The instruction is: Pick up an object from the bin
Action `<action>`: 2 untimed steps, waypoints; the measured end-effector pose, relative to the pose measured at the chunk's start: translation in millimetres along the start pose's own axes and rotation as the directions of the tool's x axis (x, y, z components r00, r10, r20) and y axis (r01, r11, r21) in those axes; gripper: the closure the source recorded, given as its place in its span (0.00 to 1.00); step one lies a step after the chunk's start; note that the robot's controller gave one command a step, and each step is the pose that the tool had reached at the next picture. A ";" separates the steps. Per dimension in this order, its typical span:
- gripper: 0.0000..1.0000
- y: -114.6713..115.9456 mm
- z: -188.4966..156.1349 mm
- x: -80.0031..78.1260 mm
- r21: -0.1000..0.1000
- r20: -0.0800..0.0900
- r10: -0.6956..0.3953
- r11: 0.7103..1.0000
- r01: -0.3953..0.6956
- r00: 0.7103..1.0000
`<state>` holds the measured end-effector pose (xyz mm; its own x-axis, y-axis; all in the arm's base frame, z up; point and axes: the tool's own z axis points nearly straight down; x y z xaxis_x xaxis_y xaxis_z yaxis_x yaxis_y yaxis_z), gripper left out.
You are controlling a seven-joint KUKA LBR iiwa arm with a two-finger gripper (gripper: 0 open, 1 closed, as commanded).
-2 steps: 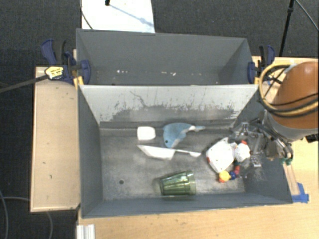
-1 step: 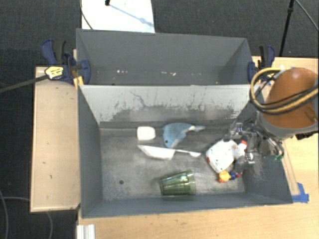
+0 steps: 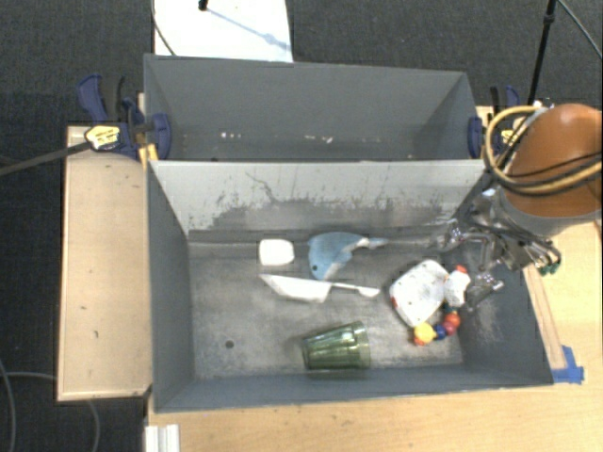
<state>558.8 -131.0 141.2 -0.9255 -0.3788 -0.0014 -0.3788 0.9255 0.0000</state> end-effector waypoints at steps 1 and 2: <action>0.00 -13.9 1.5 -1.1 0.000 0.001 0.165 0.986 -0.165 0.986; 0.00 -8.3 40.8 -4.0 0.001 0.001 0.061 0.998 -0.061 0.998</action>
Offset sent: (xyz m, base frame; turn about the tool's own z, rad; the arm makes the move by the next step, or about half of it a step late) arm 0.0060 -0.0019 -0.0712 -0.1166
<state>565.7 -137.1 100.3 -0.9470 -0.3212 -0.0026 -0.3212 0.9470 -0.0014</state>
